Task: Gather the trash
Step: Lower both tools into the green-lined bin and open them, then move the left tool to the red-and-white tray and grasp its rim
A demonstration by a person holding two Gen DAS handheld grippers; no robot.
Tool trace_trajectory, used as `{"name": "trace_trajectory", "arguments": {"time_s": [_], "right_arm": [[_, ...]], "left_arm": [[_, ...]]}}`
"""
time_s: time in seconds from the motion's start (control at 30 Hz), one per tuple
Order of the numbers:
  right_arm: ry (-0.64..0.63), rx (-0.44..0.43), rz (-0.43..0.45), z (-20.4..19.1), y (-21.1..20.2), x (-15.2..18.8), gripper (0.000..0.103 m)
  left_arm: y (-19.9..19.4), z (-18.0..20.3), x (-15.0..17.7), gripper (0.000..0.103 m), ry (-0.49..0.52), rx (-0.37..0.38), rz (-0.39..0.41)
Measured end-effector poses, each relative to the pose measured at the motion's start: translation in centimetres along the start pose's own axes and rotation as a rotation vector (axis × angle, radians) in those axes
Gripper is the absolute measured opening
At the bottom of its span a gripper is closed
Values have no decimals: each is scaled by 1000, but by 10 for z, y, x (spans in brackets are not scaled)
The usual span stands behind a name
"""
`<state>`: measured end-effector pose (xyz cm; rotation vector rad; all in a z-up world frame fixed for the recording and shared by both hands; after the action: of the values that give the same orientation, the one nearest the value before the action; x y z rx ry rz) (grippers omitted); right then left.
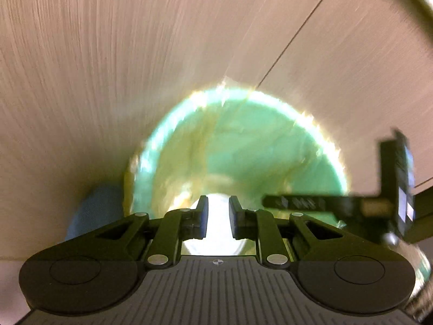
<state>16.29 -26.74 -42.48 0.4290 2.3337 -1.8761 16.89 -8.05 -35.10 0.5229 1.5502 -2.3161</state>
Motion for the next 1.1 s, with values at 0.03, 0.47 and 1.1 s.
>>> {"name": "trace_trajectory", "arguments": {"time_s": [0.03, 0.47, 1.1], "right_arm": [[-12, -5, 32, 0, -15, -1, 61], [-395, 169, 606, -65, -278, -55, 63], [-340, -116, 694, -146, -381, -183, 71]], "left_arm": [[-6, 4, -5, 19, 4, 17, 16], [-186, 83, -94, 19, 193, 138, 404], [-299, 100, -301, 19, 452, -394, 765]]}}
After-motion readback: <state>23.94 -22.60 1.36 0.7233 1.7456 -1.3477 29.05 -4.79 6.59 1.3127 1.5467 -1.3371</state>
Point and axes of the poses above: each gripper's, at about its wrist camera, not at the fingertips, and y roughly the way its jaws point, z to its right, x to its underside, the point moved 8 cm from there along y, roughly the way its jaws point, and after that the axes turned 1 degree about y, right-handed, at the moved point
